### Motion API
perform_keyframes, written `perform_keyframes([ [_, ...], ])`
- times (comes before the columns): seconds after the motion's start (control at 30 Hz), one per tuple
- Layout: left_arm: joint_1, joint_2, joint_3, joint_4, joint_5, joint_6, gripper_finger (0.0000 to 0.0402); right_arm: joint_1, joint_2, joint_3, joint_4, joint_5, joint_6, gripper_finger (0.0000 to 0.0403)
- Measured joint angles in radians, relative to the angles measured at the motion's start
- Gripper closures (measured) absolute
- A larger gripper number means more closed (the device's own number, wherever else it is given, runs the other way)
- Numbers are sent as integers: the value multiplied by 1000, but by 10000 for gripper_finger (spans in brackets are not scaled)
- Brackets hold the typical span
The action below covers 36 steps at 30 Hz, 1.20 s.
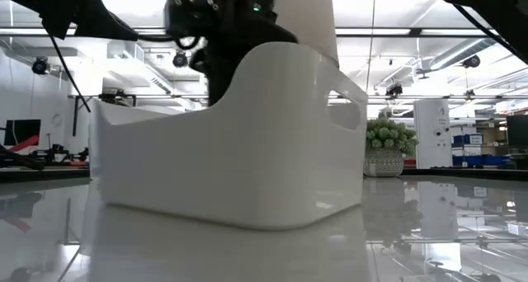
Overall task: Stack baskets by color
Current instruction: Stack the white bin into the upper middle white bin
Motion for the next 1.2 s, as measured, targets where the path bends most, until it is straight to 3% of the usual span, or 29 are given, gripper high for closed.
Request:
perform_keyframes([
  [0.13,0,-9,0,1,-32,77,380,-1,0,23,-151,81,81,394],
  [0.33,0,-26,17,2,-226,130,380,-2,-15,66,-324,145,207,394],
  [0.8,-2,15,-5,11,-176,94,380,49,-86,30,-473,115,596,394],
  [1.2,-4,27,-6,29,-156,92,380,172,-87,-95,-464,-35,772,394],
])
